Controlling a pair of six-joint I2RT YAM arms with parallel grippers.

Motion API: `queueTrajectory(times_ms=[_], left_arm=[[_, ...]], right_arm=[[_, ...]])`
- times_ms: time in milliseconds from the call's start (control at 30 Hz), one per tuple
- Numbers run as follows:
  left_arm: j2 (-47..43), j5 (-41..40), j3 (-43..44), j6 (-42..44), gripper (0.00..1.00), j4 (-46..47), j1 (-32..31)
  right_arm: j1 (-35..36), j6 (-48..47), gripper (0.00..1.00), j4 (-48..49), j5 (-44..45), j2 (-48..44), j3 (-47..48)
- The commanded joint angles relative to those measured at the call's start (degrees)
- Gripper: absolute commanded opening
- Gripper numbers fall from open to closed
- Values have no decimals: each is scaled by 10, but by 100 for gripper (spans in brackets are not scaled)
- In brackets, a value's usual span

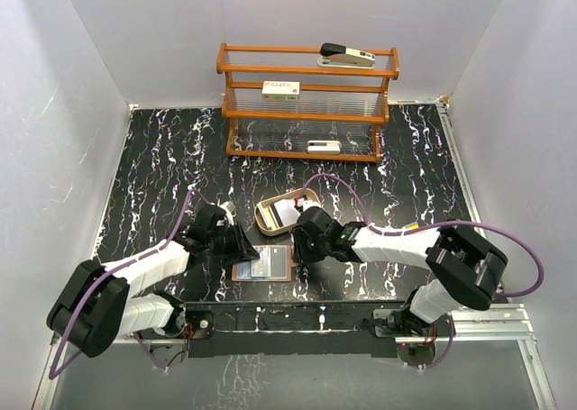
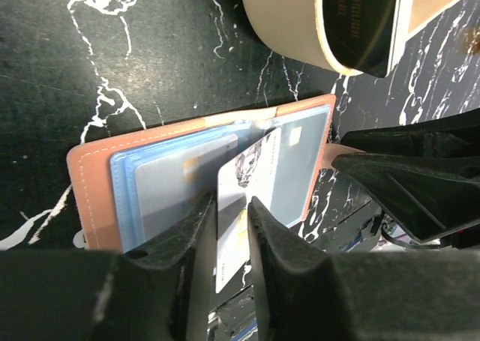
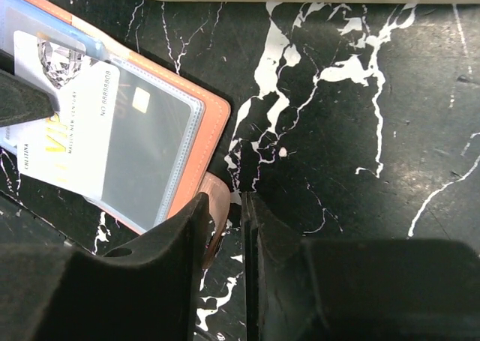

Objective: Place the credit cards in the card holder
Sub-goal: Insert the credit card into the card holder.

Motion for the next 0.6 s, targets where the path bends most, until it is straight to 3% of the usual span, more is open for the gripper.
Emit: queueTrajectory(times_ms=[0, 167, 567], left_arm=[[2, -7, 1, 10, 20, -37, -1], [8, 13, -9, -4, 12, -11, -6], [35, 41, -15, -26, 11, 29, -12]], right_arm=[[2, 15, 22, 59, -19, 5, -11], [2, 20, 14, 78, -28, 8, -17], [5, 30, 11, 111, -32, 9, -36]])
